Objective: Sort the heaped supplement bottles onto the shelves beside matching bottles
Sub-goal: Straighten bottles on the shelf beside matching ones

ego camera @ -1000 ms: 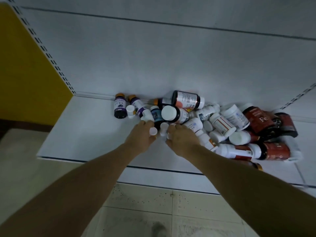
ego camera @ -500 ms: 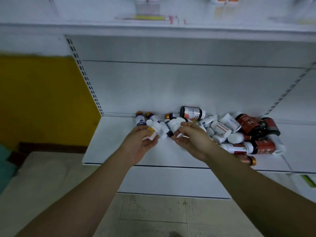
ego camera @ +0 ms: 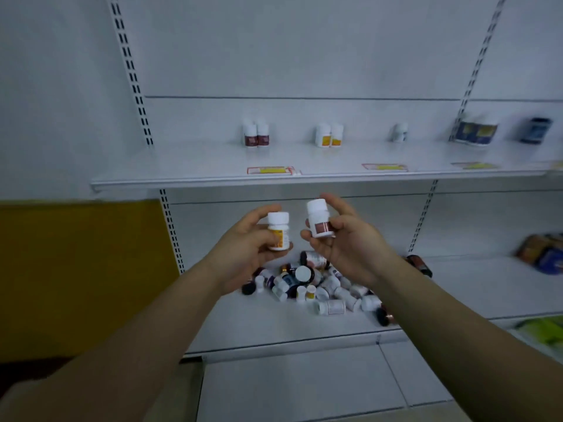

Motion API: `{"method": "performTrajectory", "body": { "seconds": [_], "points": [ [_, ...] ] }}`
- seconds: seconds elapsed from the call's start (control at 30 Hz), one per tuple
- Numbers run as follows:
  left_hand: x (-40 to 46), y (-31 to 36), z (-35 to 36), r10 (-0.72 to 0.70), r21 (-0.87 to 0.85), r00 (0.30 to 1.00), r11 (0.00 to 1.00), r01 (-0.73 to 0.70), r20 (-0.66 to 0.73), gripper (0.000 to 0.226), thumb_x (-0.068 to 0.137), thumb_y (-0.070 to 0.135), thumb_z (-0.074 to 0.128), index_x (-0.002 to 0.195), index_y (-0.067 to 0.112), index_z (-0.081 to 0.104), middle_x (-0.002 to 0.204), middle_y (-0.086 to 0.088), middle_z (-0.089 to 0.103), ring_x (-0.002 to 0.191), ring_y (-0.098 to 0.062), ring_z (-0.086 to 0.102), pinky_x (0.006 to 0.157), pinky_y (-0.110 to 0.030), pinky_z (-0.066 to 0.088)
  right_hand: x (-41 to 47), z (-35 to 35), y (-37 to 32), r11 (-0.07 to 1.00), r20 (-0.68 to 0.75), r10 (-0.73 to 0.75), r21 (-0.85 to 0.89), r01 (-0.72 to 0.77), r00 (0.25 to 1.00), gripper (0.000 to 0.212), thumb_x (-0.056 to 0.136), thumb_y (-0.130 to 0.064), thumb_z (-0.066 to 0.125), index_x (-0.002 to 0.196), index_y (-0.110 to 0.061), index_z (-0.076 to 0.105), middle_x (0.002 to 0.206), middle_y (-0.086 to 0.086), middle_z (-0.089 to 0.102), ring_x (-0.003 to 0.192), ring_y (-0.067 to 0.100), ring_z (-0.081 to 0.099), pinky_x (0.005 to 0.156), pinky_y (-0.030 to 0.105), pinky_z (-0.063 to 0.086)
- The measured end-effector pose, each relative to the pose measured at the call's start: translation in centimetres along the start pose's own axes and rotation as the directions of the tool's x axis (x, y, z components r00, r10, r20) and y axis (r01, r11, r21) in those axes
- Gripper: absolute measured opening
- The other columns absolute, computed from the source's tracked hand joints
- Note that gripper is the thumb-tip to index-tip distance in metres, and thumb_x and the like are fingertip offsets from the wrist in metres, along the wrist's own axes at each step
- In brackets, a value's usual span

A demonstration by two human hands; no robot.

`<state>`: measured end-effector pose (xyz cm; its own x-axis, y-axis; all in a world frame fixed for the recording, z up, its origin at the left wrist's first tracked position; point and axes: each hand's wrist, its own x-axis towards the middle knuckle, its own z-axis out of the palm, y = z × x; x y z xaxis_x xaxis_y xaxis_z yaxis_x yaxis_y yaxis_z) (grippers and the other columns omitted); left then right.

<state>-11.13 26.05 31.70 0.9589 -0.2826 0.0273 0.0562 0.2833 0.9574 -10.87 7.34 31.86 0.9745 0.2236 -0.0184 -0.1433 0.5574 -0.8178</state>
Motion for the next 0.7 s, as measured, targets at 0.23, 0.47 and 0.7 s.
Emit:
{"method": "performTrajectory", "body": {
  "seconds": [0.23, 0.47, 0.7],
  "points": [
    [1.2, 4.1, 5.9, 0.125, 0.042, 0.992, 0.991, -0.126, 0.026, 0.042, 0.090, -0.010, 0.042, 0.111, 0.022, 0.058, 0.103, -0.013, 0.062, 0.096, -0.033, 0.061, 0.077, -0.031, 0.058, -1.3, 0.1, -6.7, 0.991, 0.055, -0.137, 0.001, 0.137, 0.989, 0.025, 0.096, -0.005, 0.041, 0.110, -0.019, 0.056, 0.093, 0.017, 0.060, 0.069, 0.027, 0.069, 0.073, 0.034, 0.058],
    [5.0, 5.2, 13.2, 0.211, 0.127, 0.976, 0.971, -0.203, -0.046, 0.035, 0.090, -0.007, 0.049, 0.105, 0.022, 0.060, 0.094, -0.011, 0.067, 0.086, -0.025, 0.063, 0.085, -0.038, 0.055, -0.6, -3.8, -14.1, 0.995, 0.028, -0.089, -0.034, 0.089, 0.996, 0.020, 0.096, -0.018, 0.042, 0.103, -0.015, 0.061, 0.086, 0.013, 0.058, 0.057, 0.021, 0.055, 0.050, 0.022, 0.048],
    [8.9, 5.2, 17.7, 0.262, 0.315, 0.959, 0.924, -0.216, -0.111, 0.040, 0.085, -0.010, 0.053, 0.109, 0.022, 0.056, 0.112, -0.017, 0.063, 0.093, -0.025, 0.063, 0.088, -0.035, 0.054, 1.6, -8.2, -19.5, 0.975, 0.125, -0.106, -0.180, 0.128, 0.986, 0.028, 0.093, -0.007, 0.039, 0.104, -0.023, 0.060, 0.081, 0.013, 0.064, 0.065, 0.023, 0.059, 0.060, 0.026, 0.045]
  ]
}}
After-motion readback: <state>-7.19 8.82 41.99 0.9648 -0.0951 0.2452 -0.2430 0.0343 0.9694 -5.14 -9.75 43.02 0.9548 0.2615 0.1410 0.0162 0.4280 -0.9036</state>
